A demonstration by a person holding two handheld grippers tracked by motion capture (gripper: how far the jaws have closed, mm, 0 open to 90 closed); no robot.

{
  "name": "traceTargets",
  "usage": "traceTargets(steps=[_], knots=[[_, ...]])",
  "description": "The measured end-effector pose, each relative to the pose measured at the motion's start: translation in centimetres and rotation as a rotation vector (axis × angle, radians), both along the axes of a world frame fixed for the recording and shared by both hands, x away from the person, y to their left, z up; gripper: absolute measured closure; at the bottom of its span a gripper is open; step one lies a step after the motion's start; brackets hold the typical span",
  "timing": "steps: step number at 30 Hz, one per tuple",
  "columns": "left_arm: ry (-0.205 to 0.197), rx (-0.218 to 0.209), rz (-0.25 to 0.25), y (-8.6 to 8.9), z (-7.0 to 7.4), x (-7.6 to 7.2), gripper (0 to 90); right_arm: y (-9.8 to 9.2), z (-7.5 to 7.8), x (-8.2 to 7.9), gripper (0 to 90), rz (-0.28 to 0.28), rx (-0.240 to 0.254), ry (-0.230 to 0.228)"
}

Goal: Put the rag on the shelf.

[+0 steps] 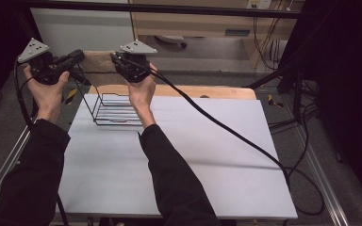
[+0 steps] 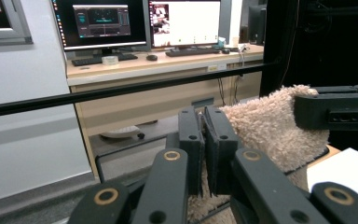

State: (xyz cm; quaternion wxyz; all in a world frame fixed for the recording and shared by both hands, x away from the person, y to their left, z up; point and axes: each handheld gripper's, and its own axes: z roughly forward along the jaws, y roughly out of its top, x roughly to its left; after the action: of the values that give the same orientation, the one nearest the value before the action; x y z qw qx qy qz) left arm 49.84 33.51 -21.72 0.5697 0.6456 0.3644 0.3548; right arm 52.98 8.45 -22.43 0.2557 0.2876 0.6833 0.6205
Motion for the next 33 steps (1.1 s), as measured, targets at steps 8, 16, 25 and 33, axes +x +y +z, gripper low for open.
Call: traceTargets(steps=[8,16,25,33], knots=[[0.006,0.002,-0.027,0.0,-0.9,-0.9,85.5,-0.5,-0.5,-0.5,81.5,0.013,-0.006,0.012],[0.051,-0.004,-0.038,0.2,-2.0,-1.8,84.7,-0.5,-0.9,-1.3,80.8,0.031,-0.059,0.017],[0.089,0.012,-0.035,0.1,-2.9,-2.4,82.9,-0.5,-1.3,-1.9,80.4,0.046,-0.114,0.028],[0.127,-0.036,-0.045,0.2,-1.6,-2.2,72.7,-1.0,-1.9,-1.8,80.4,0.07,-0.102,0.051]])
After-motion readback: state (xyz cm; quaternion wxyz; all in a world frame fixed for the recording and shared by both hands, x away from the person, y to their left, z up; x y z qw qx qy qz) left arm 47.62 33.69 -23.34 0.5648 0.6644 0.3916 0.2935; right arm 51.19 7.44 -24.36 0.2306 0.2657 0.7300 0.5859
